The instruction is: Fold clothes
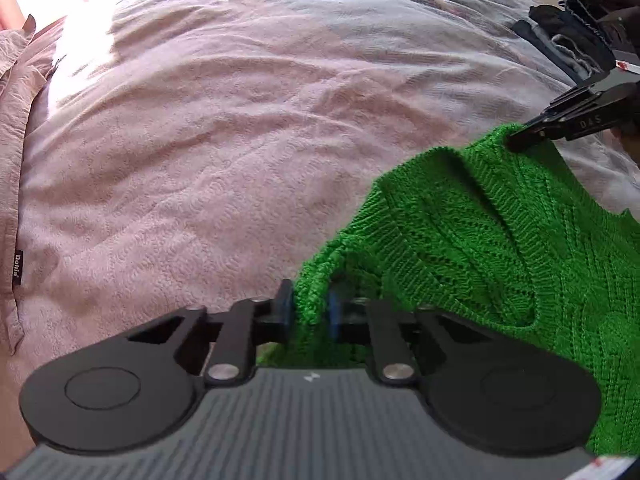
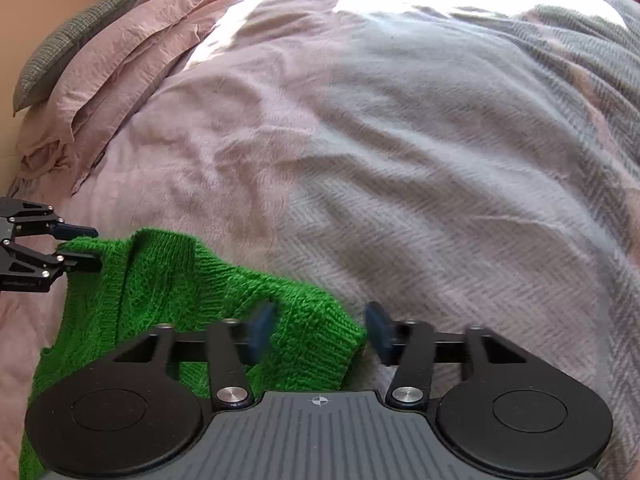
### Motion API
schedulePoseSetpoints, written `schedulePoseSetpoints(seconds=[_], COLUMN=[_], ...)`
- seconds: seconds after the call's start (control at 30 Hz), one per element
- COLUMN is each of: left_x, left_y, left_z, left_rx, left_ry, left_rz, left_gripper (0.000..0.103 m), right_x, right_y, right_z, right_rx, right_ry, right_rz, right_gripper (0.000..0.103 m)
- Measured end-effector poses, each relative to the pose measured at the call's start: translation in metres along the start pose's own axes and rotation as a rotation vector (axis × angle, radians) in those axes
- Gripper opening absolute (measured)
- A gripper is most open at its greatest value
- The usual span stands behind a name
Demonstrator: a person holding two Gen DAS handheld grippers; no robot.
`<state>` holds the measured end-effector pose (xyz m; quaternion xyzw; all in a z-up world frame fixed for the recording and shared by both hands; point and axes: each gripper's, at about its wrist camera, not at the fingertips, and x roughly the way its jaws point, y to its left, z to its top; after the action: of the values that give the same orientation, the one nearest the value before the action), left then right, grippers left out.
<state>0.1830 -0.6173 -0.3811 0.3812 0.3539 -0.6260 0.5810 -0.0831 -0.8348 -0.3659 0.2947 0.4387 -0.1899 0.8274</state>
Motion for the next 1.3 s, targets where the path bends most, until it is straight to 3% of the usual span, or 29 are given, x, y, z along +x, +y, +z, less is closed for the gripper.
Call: schedulePoseSetpoints(seconds=[0.23,0.4,0.47,0.53,0.63,0.73,0.8,0.9,1.03,1.13,1.3], left_x=[-0.088,-0.185,-0.217,-0.233,-0.237,-0.233,-0.231,-0.227,-0.221,-0.211,-0.187], left_y=[-0.012,-0.048,-0.075,-0.102,-0.141,-0.165,-0.173,-0.171,-0.155,-0.142,-0.133], left_z=[-0.032,-0.086,-0.118,-0.154,-0.216,-0.270,-0.291,-0.301,-0.298,-0.300,-0.312], left_rx=[-0.080,-0.134,-0.145,-0.179,-0.281,-0.418,-0.479,-0.546,-0.668,-0.838,-1.102], left_ry=[-0.177,-0.290,-0.287,-0.224,-0.062,0.074,0.113,0.116,0.046,-0.015,-0.051], left_rz=[-0.049,-0.106,-0.136,-0.165,-0.199,-0.243,-0.245,-0.245,-0.239,-0.261,-0.325], left_gripper=[0.008,0.008,0.008,0.010,0.017,0.021,0.023,0.028,0.041,0.048,0.049], right_x=[-0.092,-0.185,-0.214,-0.233,-0.241,-0.231,-0.230,-0.234,-0.235,-0.226,-0.201], right_y=[0.035,0.084,0.108,0.129,0.160,0.170,0.171,0.168,0.157,0.137,0.103], right_z=[-0.034,-0.094,-0.129,-0.167,-0.227,-0.284,-0.311,-0.324,-0.323,-0.324,-0.336], right_rx=[-0.088,-0.135,-0.151,-0.158,-0.132,0.012,0.129,0.289,0.479,0.636,0.893], right_ry=[-0.225,-0.342,-0.337,-0.291,-0.107,0.126,0.191,0.158,0.052,-0.010,-0.072], right_rz=[-0.003,-0.002,-0.012,-0.008,-0.038,-0.115,-0.148,-0.138,-0.095,-0.029,0.039], right_gripper=[0.005,0.005,0.005,0.005,0.006,0.015,0.030,0.049,0.052,0.052,0.052])
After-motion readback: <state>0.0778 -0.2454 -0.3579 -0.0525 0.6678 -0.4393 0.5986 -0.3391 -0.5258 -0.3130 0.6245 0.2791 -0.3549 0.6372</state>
